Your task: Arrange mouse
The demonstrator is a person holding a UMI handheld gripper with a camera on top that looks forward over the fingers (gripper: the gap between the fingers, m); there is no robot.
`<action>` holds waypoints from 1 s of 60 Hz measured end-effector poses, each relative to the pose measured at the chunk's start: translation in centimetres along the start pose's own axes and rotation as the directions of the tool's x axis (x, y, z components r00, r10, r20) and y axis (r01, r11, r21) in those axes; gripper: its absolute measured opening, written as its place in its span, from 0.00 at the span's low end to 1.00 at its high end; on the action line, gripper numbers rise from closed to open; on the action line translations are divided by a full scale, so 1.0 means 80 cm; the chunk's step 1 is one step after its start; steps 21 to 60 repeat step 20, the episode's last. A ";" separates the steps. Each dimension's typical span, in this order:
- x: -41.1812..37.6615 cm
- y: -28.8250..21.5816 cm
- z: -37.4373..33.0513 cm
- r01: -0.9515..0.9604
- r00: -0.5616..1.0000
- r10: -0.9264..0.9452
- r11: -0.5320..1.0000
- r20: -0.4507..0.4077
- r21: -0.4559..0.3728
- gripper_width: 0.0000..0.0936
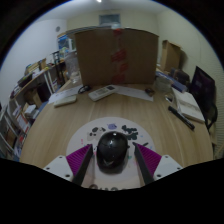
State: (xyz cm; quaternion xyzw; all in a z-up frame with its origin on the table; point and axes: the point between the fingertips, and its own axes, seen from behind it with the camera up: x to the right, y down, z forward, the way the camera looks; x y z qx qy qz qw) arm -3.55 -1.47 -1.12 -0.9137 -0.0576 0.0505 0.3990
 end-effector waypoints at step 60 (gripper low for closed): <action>-0.037 0.008 -0.170 -0.137 0.991 0.137 0.990 0.007 0.035 0.89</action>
